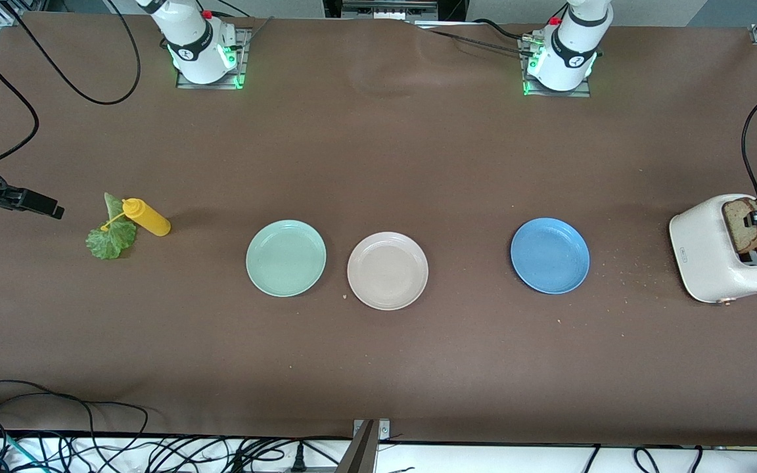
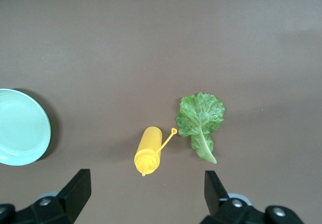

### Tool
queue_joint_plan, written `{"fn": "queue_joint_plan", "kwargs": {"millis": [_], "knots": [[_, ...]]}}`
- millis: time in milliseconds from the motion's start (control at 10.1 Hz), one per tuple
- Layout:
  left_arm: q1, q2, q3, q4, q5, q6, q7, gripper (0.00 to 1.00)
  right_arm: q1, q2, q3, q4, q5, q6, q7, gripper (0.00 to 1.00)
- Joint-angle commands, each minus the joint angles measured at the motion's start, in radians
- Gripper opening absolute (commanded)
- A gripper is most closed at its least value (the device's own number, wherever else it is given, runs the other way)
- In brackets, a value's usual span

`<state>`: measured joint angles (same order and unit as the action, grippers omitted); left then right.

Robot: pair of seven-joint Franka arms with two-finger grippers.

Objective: Make sandwich on beige plate with both arms
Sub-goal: 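Grasp the bread slice with the left gripper and lift it out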

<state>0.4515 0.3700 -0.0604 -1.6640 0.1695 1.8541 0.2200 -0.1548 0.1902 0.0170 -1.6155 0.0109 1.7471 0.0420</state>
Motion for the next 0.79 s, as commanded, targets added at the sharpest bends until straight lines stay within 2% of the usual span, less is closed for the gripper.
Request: {"fn": "queue_joint_plan", "kwargs": {"millis": [0, 298, 497, 695], "knots": [[0.007, -0.055, -0.018, -0.025, 0.033, 0.002, 0.009, 0.00, -0.008, -0.003, 0.006, 0.003, 0.000, -0.004, -0.005, 1.00], [-0.014, -0.114, -0.019, -0.016, 0.019, -0.039, 0.007, 0.00, -0.008, -0.003, 0.006, 0.003, 0.000, -0.006, -0.005, 1.00], [-0.063, -0.160, -0.021, -0.011, 0.004, -0.088, 0.004, 0.00, -0.008, -0.005, 0.006, 0.003, 0.000, -0.008, -0.005, 1.00], [-0.121, -0.207, -0.021, -0.011, -0.077, -0.137, -0.029, 0.00, -0.008, -0.005, 0.006, 0.003, 0.000, -0.011, -0.005, 1.00]]}}
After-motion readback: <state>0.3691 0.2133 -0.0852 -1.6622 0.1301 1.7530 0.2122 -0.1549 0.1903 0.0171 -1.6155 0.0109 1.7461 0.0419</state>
